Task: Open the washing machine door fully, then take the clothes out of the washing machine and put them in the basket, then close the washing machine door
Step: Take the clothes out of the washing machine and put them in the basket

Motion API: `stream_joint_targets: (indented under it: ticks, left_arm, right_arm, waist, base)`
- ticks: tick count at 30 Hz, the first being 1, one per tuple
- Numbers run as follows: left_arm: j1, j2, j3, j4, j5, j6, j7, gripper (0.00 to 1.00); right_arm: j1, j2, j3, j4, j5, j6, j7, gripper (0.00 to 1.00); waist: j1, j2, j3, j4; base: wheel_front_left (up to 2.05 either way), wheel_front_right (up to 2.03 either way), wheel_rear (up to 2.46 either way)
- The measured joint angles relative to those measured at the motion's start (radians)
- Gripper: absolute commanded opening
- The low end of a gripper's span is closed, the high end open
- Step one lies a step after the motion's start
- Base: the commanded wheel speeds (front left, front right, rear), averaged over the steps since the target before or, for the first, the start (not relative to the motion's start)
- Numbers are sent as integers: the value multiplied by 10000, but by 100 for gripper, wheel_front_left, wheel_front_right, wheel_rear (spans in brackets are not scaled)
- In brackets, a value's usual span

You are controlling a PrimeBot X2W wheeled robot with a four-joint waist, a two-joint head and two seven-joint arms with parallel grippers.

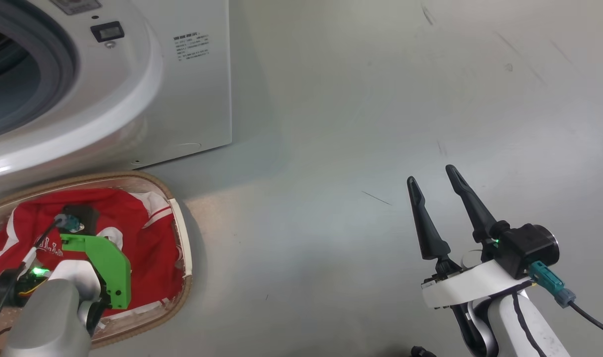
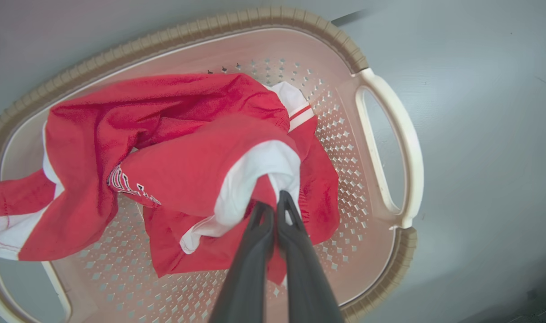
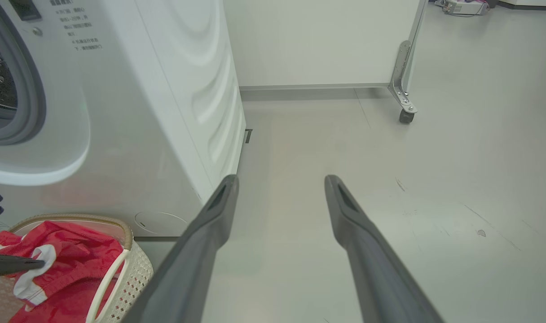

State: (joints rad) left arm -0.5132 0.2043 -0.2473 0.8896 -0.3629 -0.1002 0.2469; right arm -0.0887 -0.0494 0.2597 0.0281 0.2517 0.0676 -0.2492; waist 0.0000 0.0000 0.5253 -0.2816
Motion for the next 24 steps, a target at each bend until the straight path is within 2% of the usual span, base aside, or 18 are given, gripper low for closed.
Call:
stream_joint_targets:
  ticks: [11, 12, 13, 14, 24]
  left_arm:
    - [-359, -8, -198, 506, 345, 132, 157, 0]
    - [-384, -27, -173, 550, 339, 213, 104, 34]
    - [-412, -23, -174, 600, 339, 245, 61, 80]
    - [-435, -19, -178, 654, 345, 245, 59, 100]
    - [-459, -259, -167, 901, 288, 245, -537, 100]
  right_arm:
    - [-241, 35, -88, -54, 23, -12, 0, 100]
    - [-259, 35, -100, -54, 27, -13, 0, 100]
    - [-263, 35, -105, -54, 27, -17, 0, 100]
    - [-263, 40, -113, -54, 29, -88, 0, 100]
    - [-337, 48, -253, 0, 29, -100, 0, 100]
  waist:
    - [0, 0, 680, -463]
    - [0, 0, 711, -486]
    - [0, 0, 734, -503]
    - [0, 0, 743, -508]
    - [0, 0, 431, -253]
  base:
    - [0, 0, 0]
    - [0, 0, 0]
    - [0, 0, 0]
    - [0, 0, 0]
    - [0, 0, 0]
